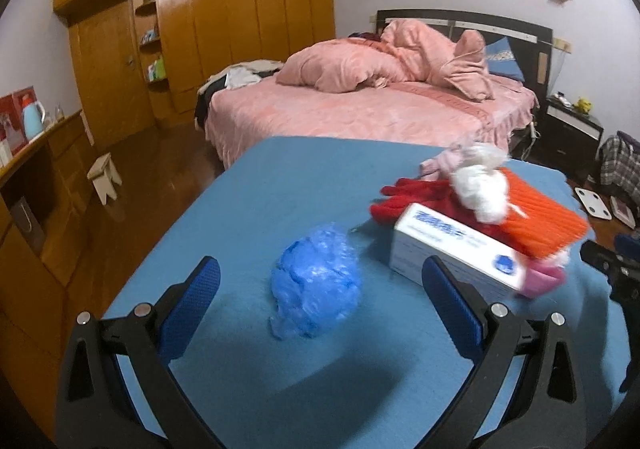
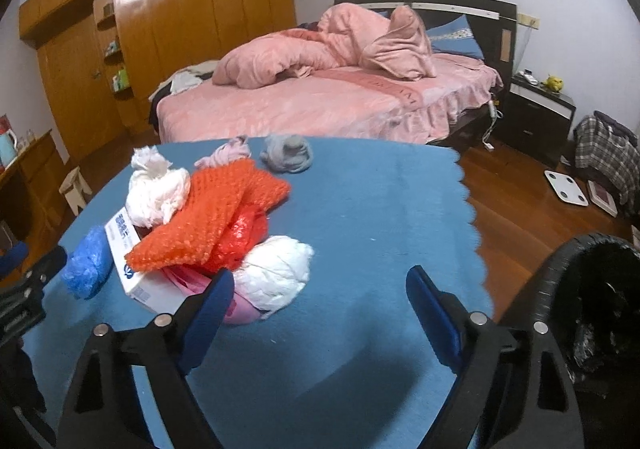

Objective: Collect trash
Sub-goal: 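Grasp the blue plastic bag with the left tool while the right tool grasps a white tissue ball, then carry both items over the black bin and open both tools to drop them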

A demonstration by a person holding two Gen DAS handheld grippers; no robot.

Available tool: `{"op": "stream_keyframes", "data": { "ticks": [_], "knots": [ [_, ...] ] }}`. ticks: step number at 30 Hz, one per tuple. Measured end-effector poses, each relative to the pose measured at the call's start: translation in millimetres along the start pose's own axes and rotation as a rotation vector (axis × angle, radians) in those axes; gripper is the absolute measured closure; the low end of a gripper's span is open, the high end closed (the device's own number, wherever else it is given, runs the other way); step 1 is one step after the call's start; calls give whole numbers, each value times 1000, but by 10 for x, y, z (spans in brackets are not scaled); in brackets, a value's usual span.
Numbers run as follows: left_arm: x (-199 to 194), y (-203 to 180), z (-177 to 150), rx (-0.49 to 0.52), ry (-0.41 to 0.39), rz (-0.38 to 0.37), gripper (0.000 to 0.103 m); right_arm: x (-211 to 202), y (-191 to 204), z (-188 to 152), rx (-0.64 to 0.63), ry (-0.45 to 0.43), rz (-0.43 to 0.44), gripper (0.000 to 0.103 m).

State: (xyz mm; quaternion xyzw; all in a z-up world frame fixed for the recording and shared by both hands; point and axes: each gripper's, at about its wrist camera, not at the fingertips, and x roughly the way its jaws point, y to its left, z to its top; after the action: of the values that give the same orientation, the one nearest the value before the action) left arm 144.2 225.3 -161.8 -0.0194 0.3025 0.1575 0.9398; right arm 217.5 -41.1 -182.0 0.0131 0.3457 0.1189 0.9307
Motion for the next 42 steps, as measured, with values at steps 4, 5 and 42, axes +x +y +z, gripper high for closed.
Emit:
{"op": "stream_keyframes", "data": {
  "ticks": [4,5,42],
  "knots": [
    [223,21,0,-3,36,7,8,191,73,-13,-13,32,2,20],
    [270,29,-7,-4,44,7,8,225,80,-19,-14,38,3,21],
    [-804,-589,-94,29,-75,-218,60,-689,-512,-217,41,-21,76,65]
  ]
}}
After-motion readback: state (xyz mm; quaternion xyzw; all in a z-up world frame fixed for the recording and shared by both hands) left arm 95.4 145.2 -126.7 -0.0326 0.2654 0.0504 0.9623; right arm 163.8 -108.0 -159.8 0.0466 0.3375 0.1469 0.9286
